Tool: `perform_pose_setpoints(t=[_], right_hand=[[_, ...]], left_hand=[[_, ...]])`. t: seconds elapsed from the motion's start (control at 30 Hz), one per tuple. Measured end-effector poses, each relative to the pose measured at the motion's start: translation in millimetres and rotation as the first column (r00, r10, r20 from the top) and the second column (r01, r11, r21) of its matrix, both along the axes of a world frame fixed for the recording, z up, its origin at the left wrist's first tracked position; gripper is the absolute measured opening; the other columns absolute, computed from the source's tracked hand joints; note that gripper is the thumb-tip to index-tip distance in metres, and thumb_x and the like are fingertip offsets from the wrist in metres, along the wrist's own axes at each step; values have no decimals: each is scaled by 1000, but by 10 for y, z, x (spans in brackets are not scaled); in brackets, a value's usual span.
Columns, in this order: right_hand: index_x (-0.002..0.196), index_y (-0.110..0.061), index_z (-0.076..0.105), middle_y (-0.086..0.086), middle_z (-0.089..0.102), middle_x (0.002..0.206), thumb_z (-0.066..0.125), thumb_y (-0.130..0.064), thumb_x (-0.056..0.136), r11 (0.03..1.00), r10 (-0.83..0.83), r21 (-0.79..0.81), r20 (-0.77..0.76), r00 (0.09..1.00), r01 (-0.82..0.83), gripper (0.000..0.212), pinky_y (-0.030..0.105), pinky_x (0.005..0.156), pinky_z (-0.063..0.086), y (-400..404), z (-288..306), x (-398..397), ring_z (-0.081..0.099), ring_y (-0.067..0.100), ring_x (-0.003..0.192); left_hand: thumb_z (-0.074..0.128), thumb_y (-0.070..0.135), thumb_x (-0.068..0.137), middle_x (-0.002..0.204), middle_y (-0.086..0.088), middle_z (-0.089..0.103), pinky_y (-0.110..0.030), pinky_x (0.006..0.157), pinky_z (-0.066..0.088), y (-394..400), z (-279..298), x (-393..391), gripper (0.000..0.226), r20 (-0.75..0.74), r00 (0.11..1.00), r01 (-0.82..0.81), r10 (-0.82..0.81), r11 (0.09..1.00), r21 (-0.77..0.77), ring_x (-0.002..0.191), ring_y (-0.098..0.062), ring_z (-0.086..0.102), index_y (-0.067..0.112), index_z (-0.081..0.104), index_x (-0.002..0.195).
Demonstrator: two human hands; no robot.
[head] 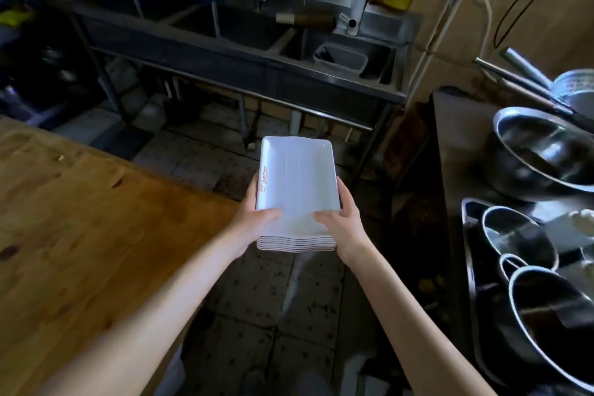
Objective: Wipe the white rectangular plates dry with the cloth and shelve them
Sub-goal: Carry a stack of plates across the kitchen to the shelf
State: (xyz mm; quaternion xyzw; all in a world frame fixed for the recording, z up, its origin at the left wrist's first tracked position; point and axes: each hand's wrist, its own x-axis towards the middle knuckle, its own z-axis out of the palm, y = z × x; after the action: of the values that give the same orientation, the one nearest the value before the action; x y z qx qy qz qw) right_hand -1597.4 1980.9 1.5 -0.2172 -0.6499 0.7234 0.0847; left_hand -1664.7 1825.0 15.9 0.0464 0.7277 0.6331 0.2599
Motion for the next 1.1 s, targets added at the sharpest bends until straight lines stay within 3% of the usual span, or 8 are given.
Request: perform_pose_setpoints(t=[0.17, 0.33, 0.43, 0.57, 0.73, 0.87, 1.0, 1.1], right_hand=[[135, -29, 44, -1, 61, 118, 56, -2, 62, 996, 87, 14, -28, 996, -86, 79, 34, 78, 57, 468, -32, -656, 61, 15, 106], [138, -24, 41, 3, 60, 121, 56, -5, 61, 983, 184, 28, -34, 982, -184, 81, 40, 82, 57, 1022, -141, -1382, 60, 18, 109], [140, -26, 38, 2, 57, 124, 59, -10, 59, 974, 226, 27, -4, 974, -226, 85, 42, 85, 56, 1336, -161, -1801, 56, 21, 113], [135, -28, 43, 1, 58, 122, 60, -9, 59, 953, 303, 18, -20, 953, -302, 81, 32, 78, 56, 1639, -161, -2331, 57, 18, 112], [123, -35, 50, 4, 59, 121, 60, -8, 58, 925, 378, 38, -9, 926, -377, 71, 37, 85, 54, 1822, -214, -3034, 57, 22, 113], [121, -38, 50, 6, 58, 123, 61, -7, 57, 913, 407, 22, -6, 913, -407, 72, 48, 93, 50, 1801, -249, -3610, 54, 27, 116], [122, -36, 49, 7, 58, 124, 61, -2, 58, 896, 443, -20, -19, 896, -444, 73, 48, 93, 50, 1742, -222, -4181, 55, 28, 116], [133, -23, 46, 10, 57, 125, 65, -4, 58, 875, 484, -18, -35, 875, -485, 80, 47, 92, 51, 1707, -153, -4577, 55, 29, 115]], left_hand=[[58, -4, 81, 126, 2, 55, -31, 88, 47, 421, -49, -591, 85, 9, 998, -62, 63, 997, -35, 109, -16, 55, 33, 22, 149], [56, -6, 83, 117, 4, 57, -19, 68, 46, 940, -101, -1141, 79, 8, 987, -157, 158, 987, -26, 95, -5, 56, 35, 27, 144], [56, -8, 80, 119, 5, 58, -21, 73, 48, 1231, -151, -1462, 81, 11, 972, -234, 234, 972, -8, 98, -3, 57, 33, 29, 144], [56, -11, 80, 111, 14, 58, -17, 70, 47, 1520, -167, -1872, 79, 13, 951, -310, 310, 951, 14, 96, 1, 56, 39, 32, 137], [60, -6, 79, 115, 11, 58, -25, 76, 50, 1671, -168, -2414, 87, 58, 919, -390, 390, 921, -4, 100, -5, 57, 36, 25, 147], [63, -6, 79, 105, 18, 55, -20, 70, 47, 1684, -141, -2892, 86, 50, 898, -438, 438, 899, -18, 93, 1, 54, 36, 26, 145], [65, -2, 80, 120, 7, 55, -24, 78, 46, 1613, -132, -3415, 87, 61, 873, -483, 483, 875, -11, 98, -7, 56, 37, 24, 146], [65, -3, 80, 121, 6, 55, -24, 79, 47, 1583, -98, -3787, 86, 44, 868, -496, 495, 868, -4, 101, -10, 56, 34, 25, 147]])
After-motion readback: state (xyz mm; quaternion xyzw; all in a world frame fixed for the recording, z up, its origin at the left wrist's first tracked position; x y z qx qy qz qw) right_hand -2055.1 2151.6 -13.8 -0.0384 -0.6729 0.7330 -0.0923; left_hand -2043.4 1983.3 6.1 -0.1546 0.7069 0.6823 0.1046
